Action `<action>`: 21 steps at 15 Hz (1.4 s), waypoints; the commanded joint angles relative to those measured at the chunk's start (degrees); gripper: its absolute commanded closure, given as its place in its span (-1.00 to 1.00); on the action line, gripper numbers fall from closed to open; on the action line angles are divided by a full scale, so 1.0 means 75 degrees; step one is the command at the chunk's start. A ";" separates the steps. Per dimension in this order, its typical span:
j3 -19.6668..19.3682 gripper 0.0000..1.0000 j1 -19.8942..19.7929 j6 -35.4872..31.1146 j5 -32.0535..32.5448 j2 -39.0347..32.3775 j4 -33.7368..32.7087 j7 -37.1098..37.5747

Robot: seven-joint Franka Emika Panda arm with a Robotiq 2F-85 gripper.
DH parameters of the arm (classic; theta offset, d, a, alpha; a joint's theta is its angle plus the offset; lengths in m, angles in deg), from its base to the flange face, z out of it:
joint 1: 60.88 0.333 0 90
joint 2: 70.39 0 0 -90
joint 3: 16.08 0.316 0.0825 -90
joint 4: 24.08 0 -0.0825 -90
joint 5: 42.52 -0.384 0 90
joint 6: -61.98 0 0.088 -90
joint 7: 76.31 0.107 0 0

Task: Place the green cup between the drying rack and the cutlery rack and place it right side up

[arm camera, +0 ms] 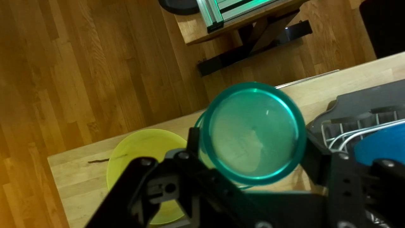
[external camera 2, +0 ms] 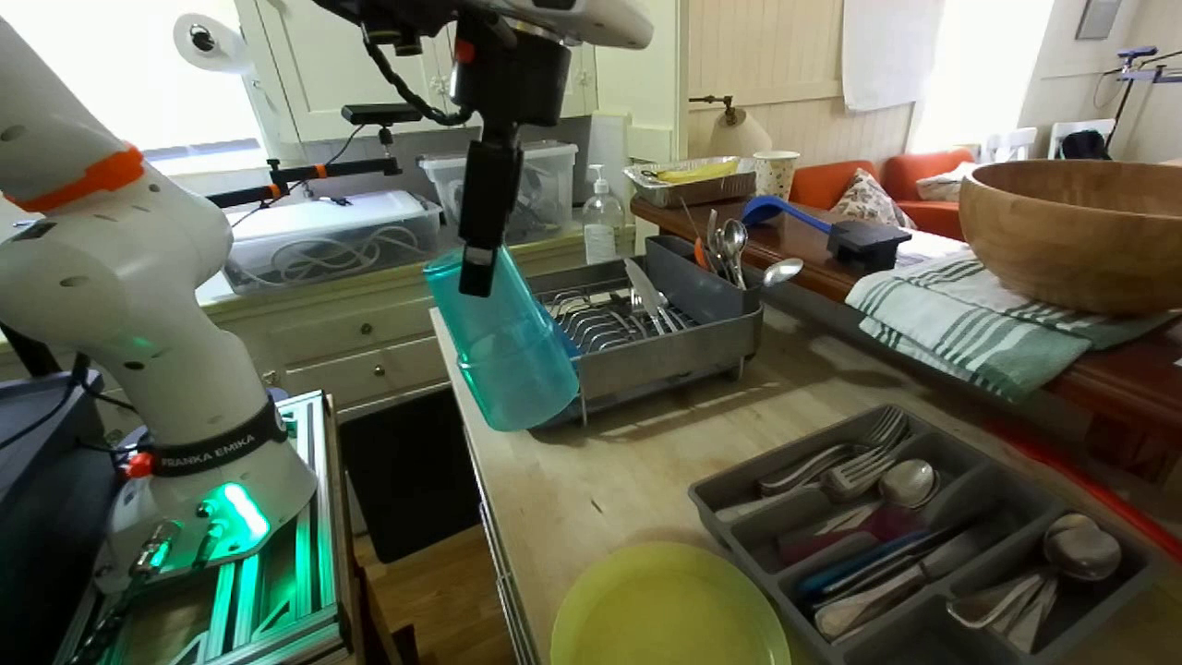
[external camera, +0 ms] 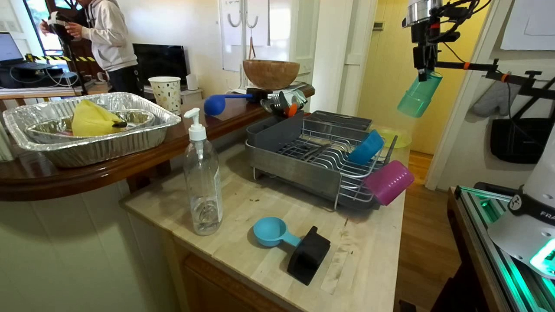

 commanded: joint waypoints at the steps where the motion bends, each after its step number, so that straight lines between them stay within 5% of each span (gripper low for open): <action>1: -0.0107 0.00 -0.0056 -0.0230 -0.0500 -0.0786 -0.0386 -0.0507; 21: 0.0117 0.00 -0.0710 -0.0631 -0.1510 -0.3767 -0.1109 -0.1490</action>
